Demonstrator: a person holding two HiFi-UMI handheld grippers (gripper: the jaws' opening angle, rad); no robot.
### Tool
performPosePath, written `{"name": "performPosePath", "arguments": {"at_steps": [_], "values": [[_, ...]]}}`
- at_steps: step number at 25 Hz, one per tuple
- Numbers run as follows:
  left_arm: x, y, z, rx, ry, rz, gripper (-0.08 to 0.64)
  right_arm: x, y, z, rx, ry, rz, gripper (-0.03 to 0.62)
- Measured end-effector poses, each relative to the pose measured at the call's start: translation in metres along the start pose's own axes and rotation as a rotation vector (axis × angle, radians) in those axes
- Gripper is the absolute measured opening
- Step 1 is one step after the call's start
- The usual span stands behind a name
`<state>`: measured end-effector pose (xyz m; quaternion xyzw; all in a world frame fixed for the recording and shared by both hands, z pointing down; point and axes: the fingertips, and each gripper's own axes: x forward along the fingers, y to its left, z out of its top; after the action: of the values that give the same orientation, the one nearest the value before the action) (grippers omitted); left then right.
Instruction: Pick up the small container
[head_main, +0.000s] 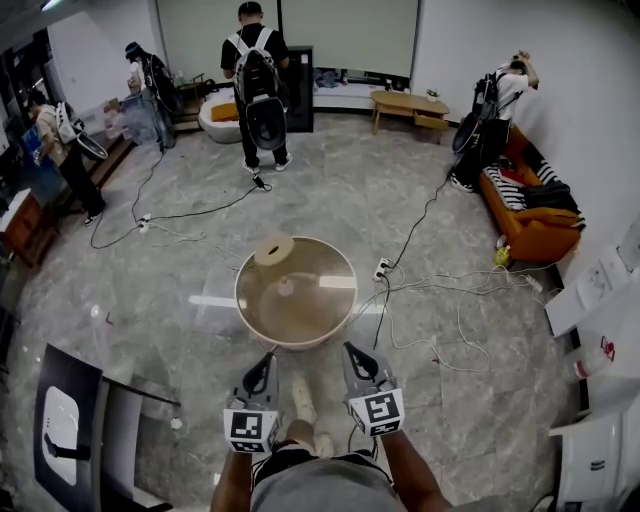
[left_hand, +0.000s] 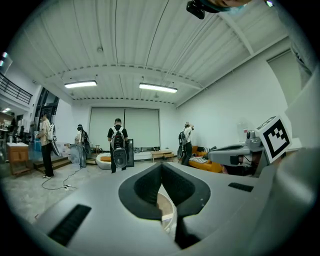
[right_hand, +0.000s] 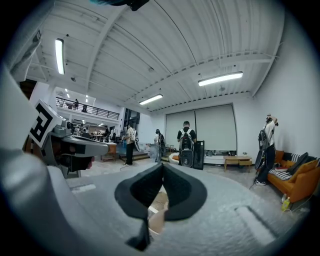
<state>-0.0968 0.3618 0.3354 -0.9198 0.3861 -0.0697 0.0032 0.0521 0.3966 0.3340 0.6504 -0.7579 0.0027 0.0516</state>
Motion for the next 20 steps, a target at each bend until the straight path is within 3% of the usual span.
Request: {"name": "performPosePath", "arguments": {"at_steps": [9, 20], "values": [[0.092, 0.034, -0.003, -0.023, 0.018, -0.016, 0.017, 0.079, -0.042, -0.010, 0.001, 0.034, -0.002, 0.000], [0.205, 0.108, -0.001, -0.041, 0.070, -0.021, 0.017, 0.209, -0.087, -0.009, 0.043, 0.071, 0.005, 0.000]]}}
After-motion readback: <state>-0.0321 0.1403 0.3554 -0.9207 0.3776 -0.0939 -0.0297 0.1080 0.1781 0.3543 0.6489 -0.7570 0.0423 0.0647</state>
